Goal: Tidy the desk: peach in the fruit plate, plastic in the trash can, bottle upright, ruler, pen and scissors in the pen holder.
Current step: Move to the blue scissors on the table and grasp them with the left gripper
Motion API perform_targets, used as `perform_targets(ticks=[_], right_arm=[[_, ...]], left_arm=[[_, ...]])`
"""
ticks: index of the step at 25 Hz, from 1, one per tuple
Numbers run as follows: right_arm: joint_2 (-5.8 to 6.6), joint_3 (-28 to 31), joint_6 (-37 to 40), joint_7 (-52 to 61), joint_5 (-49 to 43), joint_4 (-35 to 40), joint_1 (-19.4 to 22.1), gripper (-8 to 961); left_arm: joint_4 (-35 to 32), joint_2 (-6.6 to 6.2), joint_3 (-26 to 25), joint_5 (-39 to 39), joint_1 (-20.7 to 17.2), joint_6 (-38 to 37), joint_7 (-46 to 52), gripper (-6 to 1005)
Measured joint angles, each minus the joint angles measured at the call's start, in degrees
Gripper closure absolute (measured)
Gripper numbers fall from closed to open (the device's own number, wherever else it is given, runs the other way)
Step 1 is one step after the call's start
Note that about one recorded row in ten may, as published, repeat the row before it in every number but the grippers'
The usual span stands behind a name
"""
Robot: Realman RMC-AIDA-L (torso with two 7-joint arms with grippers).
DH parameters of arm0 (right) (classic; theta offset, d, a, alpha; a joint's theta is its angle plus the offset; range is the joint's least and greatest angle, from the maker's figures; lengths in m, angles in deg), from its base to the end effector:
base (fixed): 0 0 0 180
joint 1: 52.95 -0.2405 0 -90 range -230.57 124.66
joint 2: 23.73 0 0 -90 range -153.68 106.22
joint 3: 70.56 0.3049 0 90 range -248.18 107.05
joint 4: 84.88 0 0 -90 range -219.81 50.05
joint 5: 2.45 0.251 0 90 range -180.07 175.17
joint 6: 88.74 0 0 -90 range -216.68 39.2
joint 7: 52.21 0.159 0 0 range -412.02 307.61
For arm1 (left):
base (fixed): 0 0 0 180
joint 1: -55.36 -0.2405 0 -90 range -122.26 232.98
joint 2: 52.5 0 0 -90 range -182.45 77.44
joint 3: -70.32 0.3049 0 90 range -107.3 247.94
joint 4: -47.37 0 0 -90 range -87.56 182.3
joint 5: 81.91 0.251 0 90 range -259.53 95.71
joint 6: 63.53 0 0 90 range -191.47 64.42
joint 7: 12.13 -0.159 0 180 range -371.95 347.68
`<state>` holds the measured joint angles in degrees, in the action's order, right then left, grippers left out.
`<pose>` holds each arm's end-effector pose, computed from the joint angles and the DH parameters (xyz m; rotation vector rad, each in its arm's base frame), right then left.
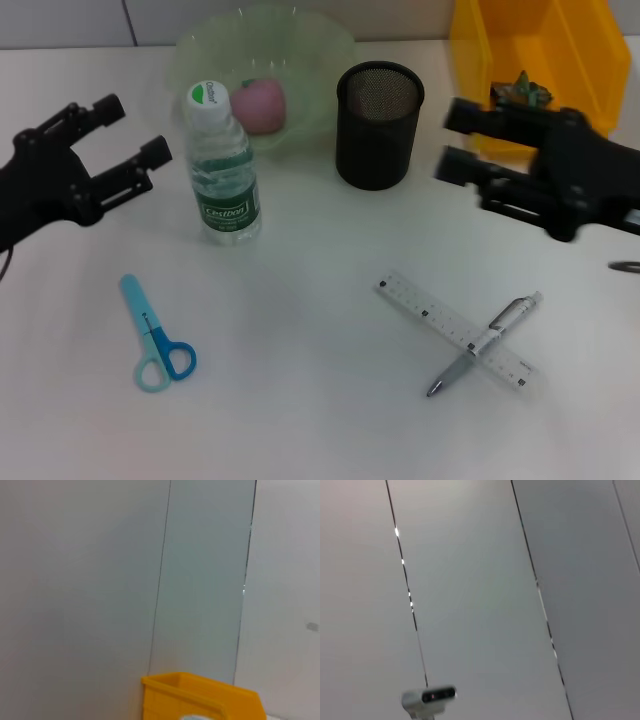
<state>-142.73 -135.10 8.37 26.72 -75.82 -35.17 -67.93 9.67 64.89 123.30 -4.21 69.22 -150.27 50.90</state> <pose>0.2676 0.3311 -0.0052 -2.5863 0.3987 1.3279 -0.3591 0.3376 0.0045 -2.2930 -0.4634 -1.0024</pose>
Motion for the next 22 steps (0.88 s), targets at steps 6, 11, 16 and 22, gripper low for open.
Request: perform_targets(ticks=[6,11,16,22], right_arm=[[-0.09,5.04,4.21,-1.83,-0.21,-4.57,2.16,396],[-0.09,9.03,4.14,-8.99,-0.37,-11.48,3.42,396],[0.02,10.61,2.77,-14.30,-0.40,-16.91,2.97,396],[-0.09,10.80,-1.28,-19.22,-0.34,-21.41,1.12,396]], left_arm=[[-1.03,-0.18,-0.08,5.19,0.72,-0.27,7.92,208],[-8.38,-1.50,-0.55,12.08,1.21,-0.27,26.87,207],[-18.45,-2.78,-0.67,20.15,1.28,-0.21,48.90,208],[-35.18,-1.05,-0.13,37.71,3.17,-4.42,71.19,213]])
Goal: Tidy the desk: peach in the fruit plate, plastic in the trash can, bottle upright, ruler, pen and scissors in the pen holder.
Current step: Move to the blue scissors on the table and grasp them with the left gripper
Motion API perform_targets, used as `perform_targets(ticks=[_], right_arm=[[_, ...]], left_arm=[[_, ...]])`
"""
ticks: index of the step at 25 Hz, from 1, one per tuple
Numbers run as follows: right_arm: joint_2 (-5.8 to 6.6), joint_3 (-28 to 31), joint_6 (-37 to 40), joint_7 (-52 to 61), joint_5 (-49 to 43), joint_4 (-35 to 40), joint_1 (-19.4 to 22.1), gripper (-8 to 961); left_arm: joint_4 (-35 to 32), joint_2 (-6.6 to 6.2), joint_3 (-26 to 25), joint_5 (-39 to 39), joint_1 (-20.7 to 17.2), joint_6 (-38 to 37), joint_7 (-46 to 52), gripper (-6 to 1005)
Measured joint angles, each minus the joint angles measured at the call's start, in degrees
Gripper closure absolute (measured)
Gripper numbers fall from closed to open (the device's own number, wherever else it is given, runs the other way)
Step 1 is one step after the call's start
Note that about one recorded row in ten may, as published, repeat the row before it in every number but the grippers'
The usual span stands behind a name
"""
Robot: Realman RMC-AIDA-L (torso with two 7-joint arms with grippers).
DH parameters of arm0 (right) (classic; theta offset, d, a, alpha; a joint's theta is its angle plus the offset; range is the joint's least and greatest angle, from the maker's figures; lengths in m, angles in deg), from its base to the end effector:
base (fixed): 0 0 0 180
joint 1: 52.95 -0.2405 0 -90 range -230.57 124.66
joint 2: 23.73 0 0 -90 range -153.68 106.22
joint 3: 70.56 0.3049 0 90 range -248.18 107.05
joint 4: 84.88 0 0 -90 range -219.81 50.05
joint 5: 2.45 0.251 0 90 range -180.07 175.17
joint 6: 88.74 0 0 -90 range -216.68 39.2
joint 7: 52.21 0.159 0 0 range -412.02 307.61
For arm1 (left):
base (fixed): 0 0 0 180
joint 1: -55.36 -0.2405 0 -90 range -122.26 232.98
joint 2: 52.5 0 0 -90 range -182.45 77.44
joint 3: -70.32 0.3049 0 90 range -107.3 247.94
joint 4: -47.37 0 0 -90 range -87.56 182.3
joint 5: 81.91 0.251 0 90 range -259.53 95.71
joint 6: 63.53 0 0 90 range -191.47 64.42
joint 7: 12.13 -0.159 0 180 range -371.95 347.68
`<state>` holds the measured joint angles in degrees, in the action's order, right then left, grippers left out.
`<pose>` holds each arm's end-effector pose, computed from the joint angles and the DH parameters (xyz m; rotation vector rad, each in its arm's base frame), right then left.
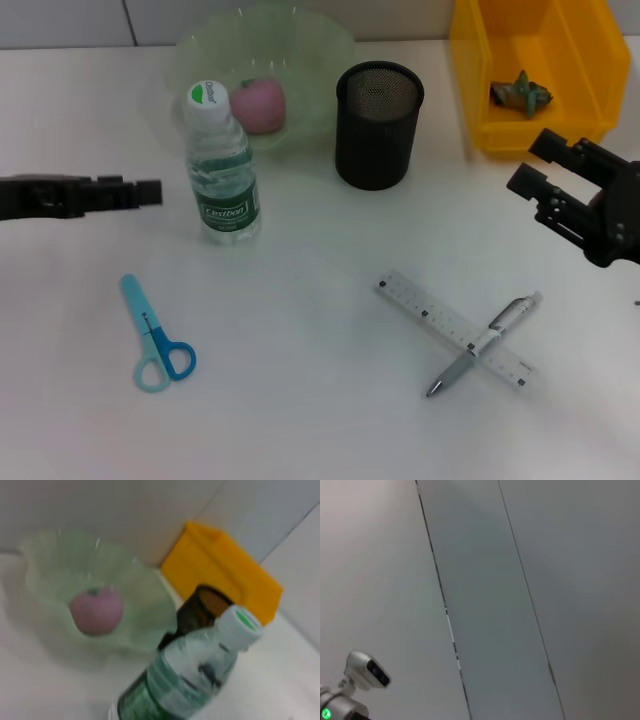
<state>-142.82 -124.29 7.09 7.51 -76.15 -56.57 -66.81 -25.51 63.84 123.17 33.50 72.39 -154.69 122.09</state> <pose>0.3499 0.3038 -0.0272 -2.2773 0.5205 1.2496 -0.3106 0.3665 0.0587 -2.4398 -1.3684 -0.4526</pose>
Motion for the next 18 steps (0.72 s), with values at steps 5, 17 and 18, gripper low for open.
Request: perform_targets(ticks=[5,17,18], right_arm=[[0.12,0.78,-3.05,-0.38,0.28,-0.94,-1.20,396],[-0.03,5.04,-6.61,-6.65,0.55,-4.57,-3.33,396],[-0.01,5.21,-7.15,-6.99,0.56,-4.99,-3.69,396]], left_arm=[[-6.06,1.87,0.12,9.27,3.07,-3.95,10.45,217],[-6.21,2.06,0.74,21.16,7.15,-3.95,25.00,217],[-6.21,2.06,0.74,21.16,7.15,-3.95,25.00,217]])
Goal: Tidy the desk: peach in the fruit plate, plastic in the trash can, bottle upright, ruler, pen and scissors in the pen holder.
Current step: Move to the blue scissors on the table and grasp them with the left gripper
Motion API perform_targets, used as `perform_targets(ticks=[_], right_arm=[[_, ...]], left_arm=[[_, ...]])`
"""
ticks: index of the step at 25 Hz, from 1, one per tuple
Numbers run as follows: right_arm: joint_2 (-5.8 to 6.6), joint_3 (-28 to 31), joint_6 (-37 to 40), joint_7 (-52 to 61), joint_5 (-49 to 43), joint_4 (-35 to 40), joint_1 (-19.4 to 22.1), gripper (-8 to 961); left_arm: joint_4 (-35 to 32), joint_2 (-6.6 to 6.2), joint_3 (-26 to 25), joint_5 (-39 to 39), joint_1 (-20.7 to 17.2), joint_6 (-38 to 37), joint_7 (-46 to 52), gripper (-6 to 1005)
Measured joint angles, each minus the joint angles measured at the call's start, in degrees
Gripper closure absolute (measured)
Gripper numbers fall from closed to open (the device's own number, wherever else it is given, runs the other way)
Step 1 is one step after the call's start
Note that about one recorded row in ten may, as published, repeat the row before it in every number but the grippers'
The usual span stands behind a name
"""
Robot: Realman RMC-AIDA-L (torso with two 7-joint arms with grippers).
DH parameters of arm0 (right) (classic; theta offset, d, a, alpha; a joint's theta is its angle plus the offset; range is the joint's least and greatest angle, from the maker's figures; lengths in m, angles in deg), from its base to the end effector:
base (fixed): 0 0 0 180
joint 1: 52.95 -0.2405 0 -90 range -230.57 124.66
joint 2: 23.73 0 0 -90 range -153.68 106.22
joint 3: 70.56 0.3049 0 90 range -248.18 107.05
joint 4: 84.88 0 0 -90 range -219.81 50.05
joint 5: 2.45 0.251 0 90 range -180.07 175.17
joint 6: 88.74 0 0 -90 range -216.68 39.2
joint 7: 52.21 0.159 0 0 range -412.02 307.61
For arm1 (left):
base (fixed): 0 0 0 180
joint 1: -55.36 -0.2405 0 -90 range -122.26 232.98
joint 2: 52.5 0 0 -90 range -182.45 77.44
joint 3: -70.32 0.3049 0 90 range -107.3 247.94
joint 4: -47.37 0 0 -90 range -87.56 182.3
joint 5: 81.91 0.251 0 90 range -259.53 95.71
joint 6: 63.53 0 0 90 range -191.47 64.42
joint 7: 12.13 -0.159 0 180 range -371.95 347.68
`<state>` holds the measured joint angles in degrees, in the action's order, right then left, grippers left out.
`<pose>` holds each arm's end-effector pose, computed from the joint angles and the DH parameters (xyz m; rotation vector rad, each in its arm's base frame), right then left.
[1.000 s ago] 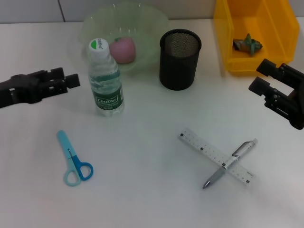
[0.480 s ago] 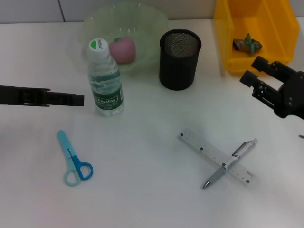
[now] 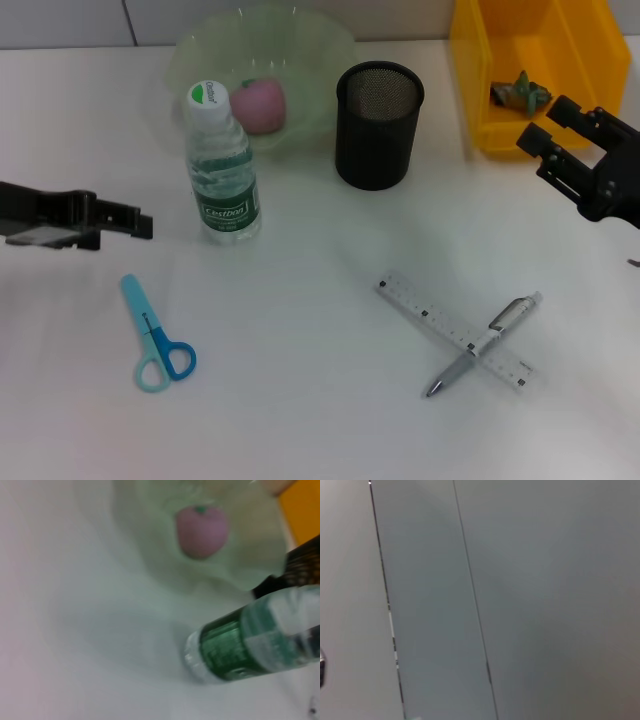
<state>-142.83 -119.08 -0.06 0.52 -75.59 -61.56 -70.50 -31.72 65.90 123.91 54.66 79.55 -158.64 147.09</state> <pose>0.3620 0.3327 -0.0294 -2.1525 0.5028 1.1238 -0.2915 0.3878 0.0534 -2.1800 -1.7167 -0.0983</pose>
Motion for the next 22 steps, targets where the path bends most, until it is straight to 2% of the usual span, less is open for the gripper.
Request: perform_targets(ticks=[2,6,7,13,18,22], right_arm=[[0.04,0.09,-2.18,-0.27,0.02,-0.43,-0.94,396],[0.09,0.10,-3.45,-0.27,0.02,-0.73,-1.89,396],[0.13,0.10,-4.12,-0.27,0.02,-1.17,-2.65,396],[0.18,0.11,-5.91,-0.29,0.03,-1.63,-3.82,396],[0.13,0.58,-8.49,-0.34,0.09,-2.12,-4.52,396],[0.03,0.96,-10.20,-1.13,0.17,-3.24,-5.15,396]], left_arm=[[0.47,0.08,1.83,4.87,1.32,-1.14,4.34,217],[0.53,0.22,3.71,7.18,2.71,-3.01,5.64,216],[0.91,0.42,4.03,10.11,4.06,-4.13,5.72,216],[4.66,0.26,4.23,14.49,7.37,-4.30,5.74,216],[8.78,0.01,3.98,21.21,10.82,-3.93,5.66,216],[9.93,0.03,4.32,22.49,12.59,-4.14,5.66,216]])
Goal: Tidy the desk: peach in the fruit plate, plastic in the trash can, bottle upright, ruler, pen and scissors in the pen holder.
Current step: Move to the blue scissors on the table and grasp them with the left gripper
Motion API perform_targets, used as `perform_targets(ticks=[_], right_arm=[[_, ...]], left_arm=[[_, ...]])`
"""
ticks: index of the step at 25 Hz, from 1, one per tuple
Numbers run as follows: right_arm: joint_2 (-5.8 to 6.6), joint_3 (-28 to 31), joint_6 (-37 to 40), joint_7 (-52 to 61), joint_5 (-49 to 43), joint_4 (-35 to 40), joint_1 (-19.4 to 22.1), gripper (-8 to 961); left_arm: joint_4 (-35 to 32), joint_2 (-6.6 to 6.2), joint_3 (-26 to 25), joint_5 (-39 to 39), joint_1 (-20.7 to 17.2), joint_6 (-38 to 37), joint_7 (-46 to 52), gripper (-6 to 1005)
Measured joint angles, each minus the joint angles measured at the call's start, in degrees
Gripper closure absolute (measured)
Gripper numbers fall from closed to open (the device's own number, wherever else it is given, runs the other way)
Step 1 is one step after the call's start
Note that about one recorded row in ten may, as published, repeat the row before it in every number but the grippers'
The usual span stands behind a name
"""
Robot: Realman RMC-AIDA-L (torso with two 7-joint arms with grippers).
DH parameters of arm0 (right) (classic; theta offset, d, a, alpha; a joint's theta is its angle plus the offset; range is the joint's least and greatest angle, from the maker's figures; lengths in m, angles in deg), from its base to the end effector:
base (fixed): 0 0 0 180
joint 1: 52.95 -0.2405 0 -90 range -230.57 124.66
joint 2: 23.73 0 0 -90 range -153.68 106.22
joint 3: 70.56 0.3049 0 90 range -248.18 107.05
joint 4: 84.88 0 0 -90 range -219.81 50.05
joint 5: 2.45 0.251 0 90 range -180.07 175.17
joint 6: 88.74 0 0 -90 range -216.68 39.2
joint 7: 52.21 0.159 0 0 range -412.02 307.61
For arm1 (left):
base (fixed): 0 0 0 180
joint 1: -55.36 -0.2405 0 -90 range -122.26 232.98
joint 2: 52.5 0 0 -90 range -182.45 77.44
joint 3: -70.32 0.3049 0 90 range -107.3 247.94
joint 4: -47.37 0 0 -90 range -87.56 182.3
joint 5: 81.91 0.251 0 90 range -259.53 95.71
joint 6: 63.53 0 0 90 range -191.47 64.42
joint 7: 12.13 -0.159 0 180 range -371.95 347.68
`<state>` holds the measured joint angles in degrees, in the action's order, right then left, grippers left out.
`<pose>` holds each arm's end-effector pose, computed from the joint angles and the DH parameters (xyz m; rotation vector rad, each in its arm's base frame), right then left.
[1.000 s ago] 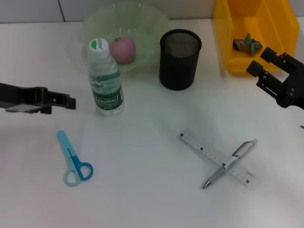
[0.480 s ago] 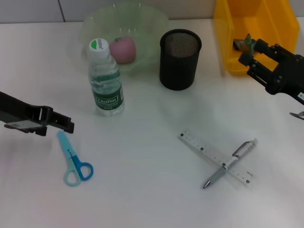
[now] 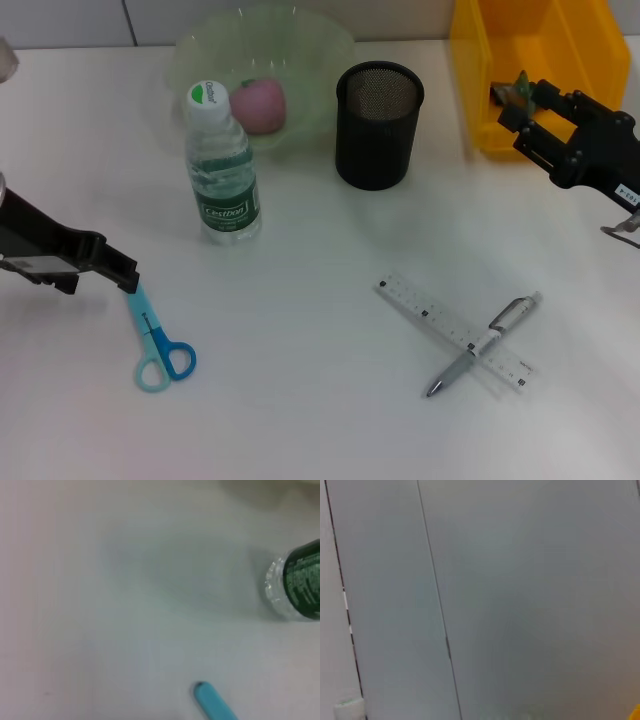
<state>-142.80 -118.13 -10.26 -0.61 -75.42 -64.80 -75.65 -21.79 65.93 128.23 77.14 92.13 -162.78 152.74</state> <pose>0.3617 0.3722 -0.0426 -2.1217 0.5730 0.9969 -0.2835 0.4168 0.0242 -2.0834 -1.7284 0.4570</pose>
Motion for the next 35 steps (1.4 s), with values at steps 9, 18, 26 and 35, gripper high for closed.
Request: perform_targets(ticks=[9,18,26,35], right_arm=[[-0.13,0.52,-2.51,-0.11,0.71,-0.52,-1.41,396],[0.00,0.56,-4.08,-0.11,0.73,-0.74,-1.96,396],[-0.06,0.54,-4.25,-0.73,0.73,-0.75,-2.00,396],[-0.06,0.54,-4.76,-0.77,0.73,-0.74,-2.25,396]], left_arm=[[4.90,0.04,-0.52,0.28,2.64,0.42,0.04,217],[11.48,0.07,-1.31,2.84,6.60,2.73,0.09,217],[13.37,-0.01,-1.31,3.74,8.55,3.82,0.10,217],[16.18,-0.02,-2.07,5.78,10.53,4.69,0.10,217]])
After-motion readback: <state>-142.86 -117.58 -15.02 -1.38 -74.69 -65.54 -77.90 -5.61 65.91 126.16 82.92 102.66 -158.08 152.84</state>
